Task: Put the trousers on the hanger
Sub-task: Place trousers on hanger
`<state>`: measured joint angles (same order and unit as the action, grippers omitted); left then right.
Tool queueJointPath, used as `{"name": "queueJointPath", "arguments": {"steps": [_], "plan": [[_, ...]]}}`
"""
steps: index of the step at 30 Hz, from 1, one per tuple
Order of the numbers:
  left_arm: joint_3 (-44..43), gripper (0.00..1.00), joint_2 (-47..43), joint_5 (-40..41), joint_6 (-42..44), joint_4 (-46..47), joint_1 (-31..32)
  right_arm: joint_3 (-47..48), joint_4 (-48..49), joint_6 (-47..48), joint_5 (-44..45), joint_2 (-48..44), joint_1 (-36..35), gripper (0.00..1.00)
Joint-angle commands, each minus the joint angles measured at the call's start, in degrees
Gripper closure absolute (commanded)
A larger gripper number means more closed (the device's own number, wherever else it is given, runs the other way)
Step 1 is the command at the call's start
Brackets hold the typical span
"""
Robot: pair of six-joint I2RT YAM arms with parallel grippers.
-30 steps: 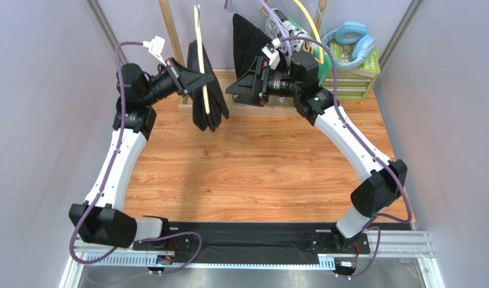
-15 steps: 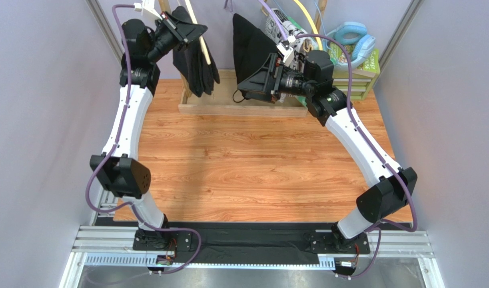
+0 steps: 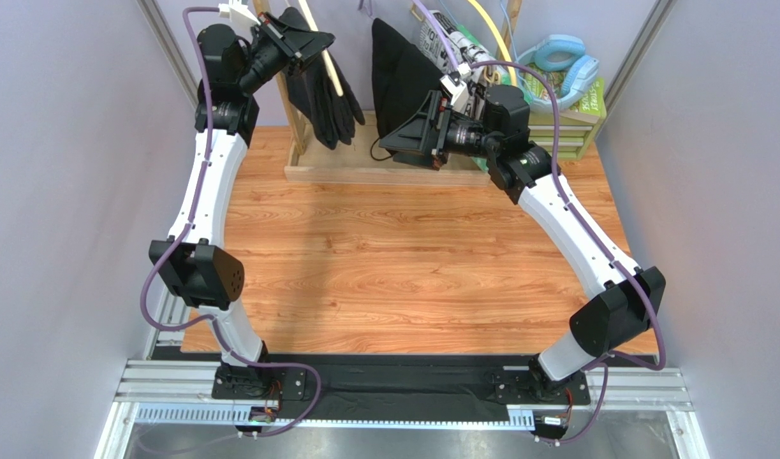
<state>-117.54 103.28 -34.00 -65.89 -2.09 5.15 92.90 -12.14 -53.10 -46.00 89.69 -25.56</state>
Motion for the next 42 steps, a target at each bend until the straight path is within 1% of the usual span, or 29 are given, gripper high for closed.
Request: {"name": "queueJointPath", "arguments": {"steps": [1, 3, 5, 8, 12, 14, 15, 16, 17, 21, 25, 32, 33, 36, 37, 38, 39, 41, 42], "plan": [[-1.56, 1.00, -0.45, 11.67, -8.02, 4.20, -2.77, -0.53, 1.95, -0.07, -0.06, -2.06, 0.25, 0.00], [-1.56, 1.00, -0.80, 11.85, -11.01, 3.49, -2.77, -0.97, 2.21, -0.34, -0.06, -1.98, 0.25, 0.00], [-0.86, 1.00, -1.24, 10.80, -12.50, 4.98, -2.69, -1.14, 2.47, -0.51, -0.06, -2.06, 0.25, 0.00], [-0.33, 1.00, -2.47, 9.92, -12.42, 6.65, -2.60, -1.41, 2.91, -0.51, -0.23, -1.98, 0.25, 0.00], [-1.99, 1.00, -3.44, 10.53, -11.46, 5.61, -2.60, -1.67, 3.87, -1.47, -0.50, -1.45, 0.25, 0.00], [-3.74, 1.00, -3.09, 11.84, -11.19, 3.07, -2.34, -1.85, 4.32, -1.92, -0.58, -1.18, 0.16, 0.00], [-7.15, 1.00, -2.22, 12.89, -10.06, 0.01, -2.25, -1.94, 4.67, -2.18, -0.58, -1.10, 0.07, 0.00], [-9.01, 1.00, -1.60, 15.25, -9.44, -5.07, -1.90, -2.11, 4.93, -2.53, -0.67, -1.01, -0.01, 0.00], [-10.24, 1.00, -1.16, 16.15, -9.00, -6.34, -1.72, -2.11, 4.93, -2.53, -0.58, -1.01, -0.01, 0.00], [-10.08, 1.00, -0.01, 17.91, -11.89, -7.14, -1.63, -2.29, 4.94, -2.45, -0.58, -1.27, -0.10, 0.00], [-9.38, 1.00, 1.13, 19.14, -17.51, -6.09, -1.02, -2.90, 4.85, -2.36, -0.32, -1.53, -0.10, 0.00], [-11.13, 1.00, 2.53, 21.16, -20.50, -8.19, -0.58, -2.99, 5.02, -2.36, -0.23, -1.27, -0.10, 0.00], [-11.75, 1.00, 2.54, 21.43, -20.68, -9.41, -0.58, -2.99, 4.94, -2.27, -0.41, -1.27, -0.19, 0.00], [-12.19, 1.00, 2.54, 21.87, -20.60, -9.17, -0.49, -3.08, 4.93, -2.36, -0.32, -1.10, -0.10, 0.00], [-12.02, 0.93, 2.45, 21.78, -20.60, -9.16, -0.49, -2.90, 4.93, -2.36, -0.32, -0.92, -0.10, 0.00], [-11.41, 0.84, 2.19, 21.61, -20.34, -8.90, -0.49, -2.90, 4.93, -2.44, -0.32, -0.92, -0.10, 0.00], [-10.96, 0.68, 1.92, 21.26, -19.46, -8.20, -0.49, -2.82, 4.93, -2.45, -0.41, -0.92, -0.10, 0.00], [-9.39, 0.58, 1.13, 20.64, -18.84, -7.59, -0.49, -2.73, 4.93, -2.45, -0.41, -0.92, -0.10, 0.00], [-8.86, 0.47, 0.87, 19.94, -17.53, -6.28, -0.49, -2.73, 4.93, -2.36, -0.50, -0.83, -0.10, 0.00]]}}
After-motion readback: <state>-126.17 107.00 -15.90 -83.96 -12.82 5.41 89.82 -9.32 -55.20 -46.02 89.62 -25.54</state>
